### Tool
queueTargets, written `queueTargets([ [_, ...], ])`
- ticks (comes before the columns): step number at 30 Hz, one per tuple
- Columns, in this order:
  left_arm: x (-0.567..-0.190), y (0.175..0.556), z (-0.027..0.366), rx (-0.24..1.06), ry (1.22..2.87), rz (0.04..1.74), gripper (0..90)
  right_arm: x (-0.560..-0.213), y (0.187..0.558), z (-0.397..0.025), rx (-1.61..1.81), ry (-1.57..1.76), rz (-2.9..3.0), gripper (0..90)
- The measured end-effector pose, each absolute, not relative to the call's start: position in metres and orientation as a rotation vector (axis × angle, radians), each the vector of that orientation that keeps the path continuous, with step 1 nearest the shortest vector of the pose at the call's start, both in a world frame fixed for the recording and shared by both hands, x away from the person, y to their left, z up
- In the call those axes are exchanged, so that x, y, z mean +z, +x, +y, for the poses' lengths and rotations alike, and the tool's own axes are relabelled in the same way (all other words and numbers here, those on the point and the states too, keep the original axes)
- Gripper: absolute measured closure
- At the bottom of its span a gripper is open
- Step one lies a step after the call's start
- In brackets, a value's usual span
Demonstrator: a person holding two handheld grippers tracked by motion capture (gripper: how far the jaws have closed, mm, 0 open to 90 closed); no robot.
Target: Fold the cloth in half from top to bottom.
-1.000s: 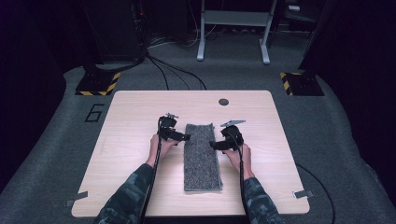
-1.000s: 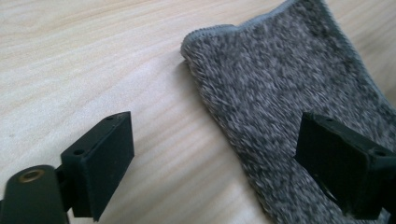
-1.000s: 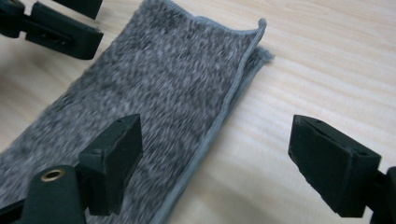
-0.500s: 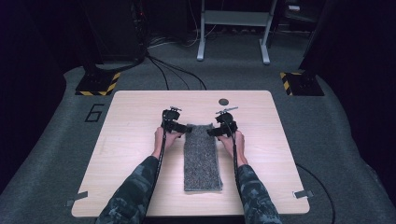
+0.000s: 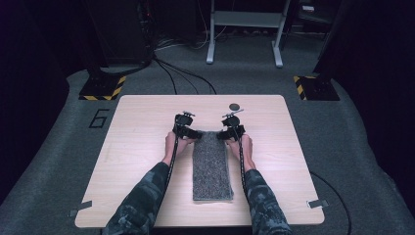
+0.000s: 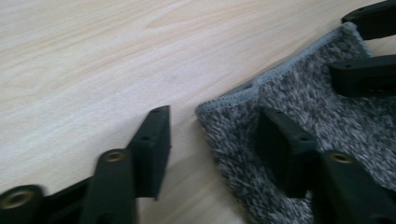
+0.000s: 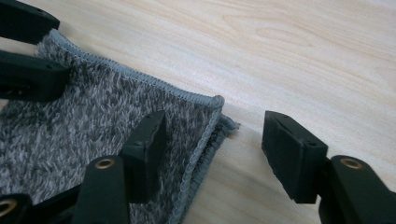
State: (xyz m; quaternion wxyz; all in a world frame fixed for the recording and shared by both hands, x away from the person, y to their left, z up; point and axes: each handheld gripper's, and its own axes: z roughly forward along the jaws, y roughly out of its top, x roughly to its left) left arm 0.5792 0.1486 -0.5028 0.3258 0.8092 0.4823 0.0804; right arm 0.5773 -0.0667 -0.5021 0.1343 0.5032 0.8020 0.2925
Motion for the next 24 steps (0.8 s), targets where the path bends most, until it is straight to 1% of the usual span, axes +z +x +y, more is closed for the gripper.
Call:
queueTargets([
  [1, -0.504, 0.579, 0.149, 0.225, 2.137, 1.247, 51.5, -0.504, 0.577, -0.066, 0.842, 1.461, 2.334, 45.3],
  [2, -0.504, 0.578, 0.148, 0.227, 2.121, 1.247, 51.5, -0.504, 0.577, -0.066, 0.842, 1.461, 2.334, 45.3],
  [4, -0.505, 0.577, 0.146, 0.231, 2.114, 1.253, 54.6, -0.504, 0.577, -0.065, 0.84, 1.462, 2.32, 47.6],
  [5, -0.505, 0.577, 0.147, 0.234, 2.124, 1.233, 58.0, -0.504, 0.576, -0.065, 0.839, 1.455, 2.326, 49.5],
  [9, -0.506, 0.575, 0.144, 0.26, 2.135, 1.212, 67.0, -0.505, 0.575, -0.066, 0.857, 1.433, 2.327, 61.9],
  [13, -0.507, 0.573, 0.141, 0.272, 2.141, 1.195, 79.1, -0.506, 0.574, -0.067, 0.908, 1.457, 2.323, 74.7],
  [14, -0.507, 0.573, 0.14, 0.276, 2.14, 1.198, 81.8, -0.507, 0.573, -0.067, 0.933, 1.479, 2.318, 79.1],
  [16, -0.507, 0.573, 0.14, 0.282, 2.165, 1.18, 84.8, -0.508, 0.572, -0.066, 0.947, 1.478, 2.329, 85.2],
  [24, -0.503, 0.568, 0.143, 0.281, 2.136, 1.161, 86.3, -0.508, 0.567, -0.07, 0.991, 1.477, 2.332, 87.5],
])
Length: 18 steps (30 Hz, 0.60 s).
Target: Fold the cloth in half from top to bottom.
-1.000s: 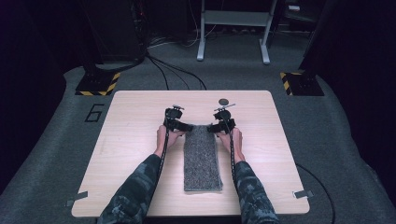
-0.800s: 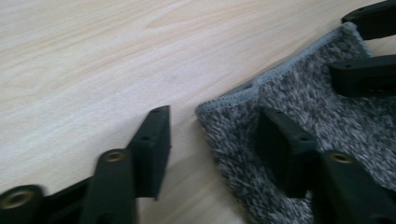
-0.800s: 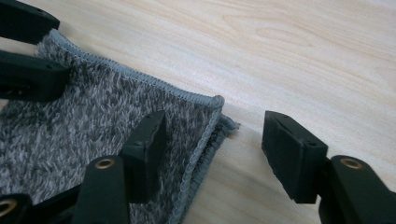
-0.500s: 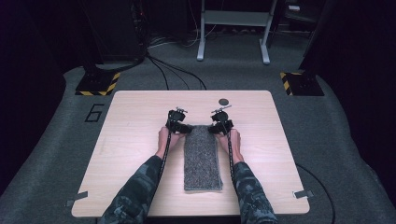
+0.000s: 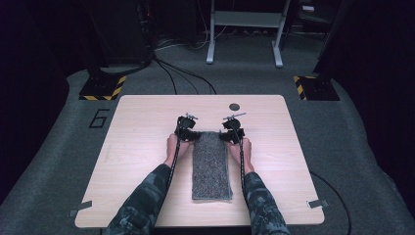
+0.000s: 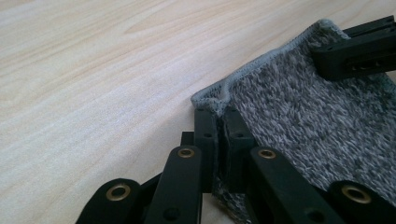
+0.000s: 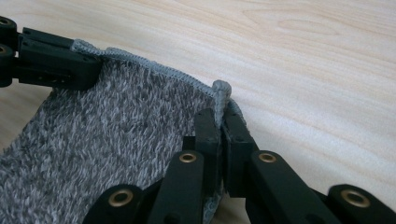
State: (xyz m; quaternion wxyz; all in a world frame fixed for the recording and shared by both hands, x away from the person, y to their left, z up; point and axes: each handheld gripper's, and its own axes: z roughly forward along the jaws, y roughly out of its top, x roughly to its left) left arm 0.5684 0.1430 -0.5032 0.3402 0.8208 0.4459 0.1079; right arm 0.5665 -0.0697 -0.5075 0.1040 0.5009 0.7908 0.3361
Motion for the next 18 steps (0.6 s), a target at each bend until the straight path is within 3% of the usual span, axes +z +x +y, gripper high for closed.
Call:
queueTargets([
  [18, -0.456, 0.55, 0.151, 0.359, 2.061, 1.027, 86.6, -0.463, 0.542, -0.083, 1.168, 1.32, 2.232, 87.7],
])
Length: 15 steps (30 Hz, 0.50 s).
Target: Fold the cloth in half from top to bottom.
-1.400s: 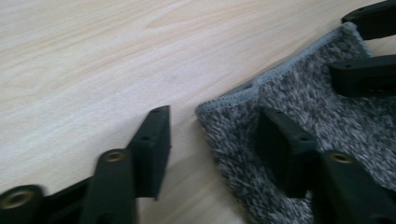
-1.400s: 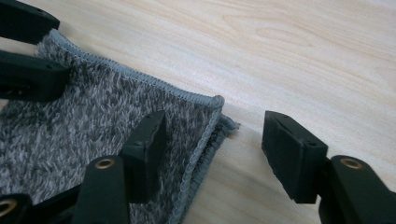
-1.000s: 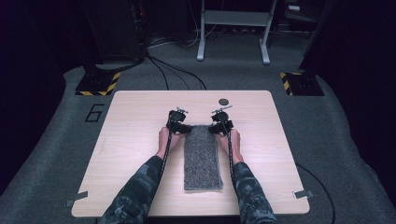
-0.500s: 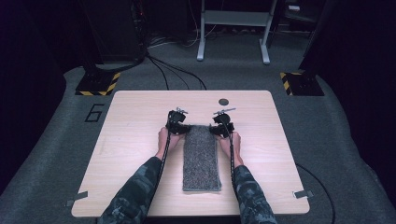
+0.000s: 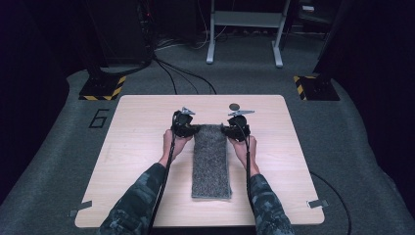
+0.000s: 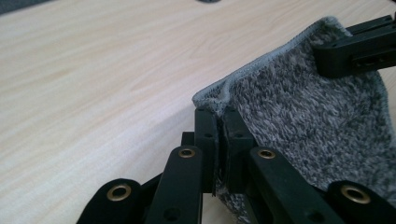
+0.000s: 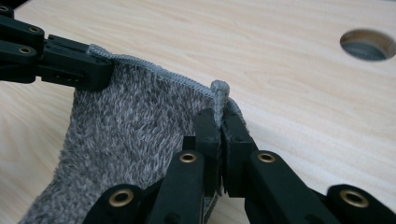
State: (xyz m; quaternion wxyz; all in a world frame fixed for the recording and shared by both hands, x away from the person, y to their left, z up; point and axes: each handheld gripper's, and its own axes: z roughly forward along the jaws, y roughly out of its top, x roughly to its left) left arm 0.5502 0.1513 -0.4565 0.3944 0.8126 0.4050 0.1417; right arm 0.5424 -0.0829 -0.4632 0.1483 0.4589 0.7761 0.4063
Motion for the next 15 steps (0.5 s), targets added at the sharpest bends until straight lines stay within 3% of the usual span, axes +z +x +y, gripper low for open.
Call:
queueTargets([
  [15, -0.425, 0.543, 0.157, 0.404, 2.004, 0.966, 86.5, -0.437, 0.533, -0.087, 1.262, 1.241, 2.174, 87.7],
])
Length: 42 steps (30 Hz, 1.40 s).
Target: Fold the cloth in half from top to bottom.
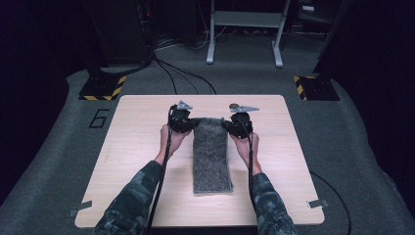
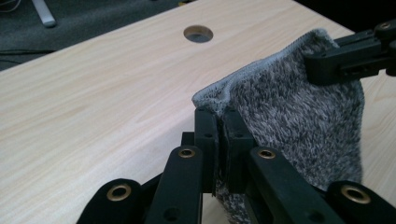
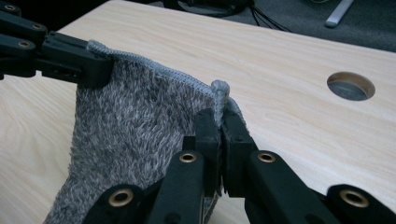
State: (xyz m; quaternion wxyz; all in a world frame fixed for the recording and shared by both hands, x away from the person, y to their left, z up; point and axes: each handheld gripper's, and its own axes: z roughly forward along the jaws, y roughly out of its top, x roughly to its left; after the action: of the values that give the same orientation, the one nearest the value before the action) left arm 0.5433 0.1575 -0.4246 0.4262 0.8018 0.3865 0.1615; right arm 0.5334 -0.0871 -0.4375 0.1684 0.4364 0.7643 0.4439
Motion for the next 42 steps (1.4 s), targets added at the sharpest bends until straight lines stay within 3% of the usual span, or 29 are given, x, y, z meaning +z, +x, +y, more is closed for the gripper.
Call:
queueTargets([
  [19, -0.421, 0.509, 0.159, 0.385, 1.994, 0.88, 86.3, -0.428, 0.497, -0.093, 1.299, 1.147, 2.159, 87.5],
  [42, -0.45, 0.452, 0.161, 0.275, 2.049, 0.849, 85.4, -0.459, 0.433, -0.099, 1.312, 1.1, 2.204, 86.4],
])
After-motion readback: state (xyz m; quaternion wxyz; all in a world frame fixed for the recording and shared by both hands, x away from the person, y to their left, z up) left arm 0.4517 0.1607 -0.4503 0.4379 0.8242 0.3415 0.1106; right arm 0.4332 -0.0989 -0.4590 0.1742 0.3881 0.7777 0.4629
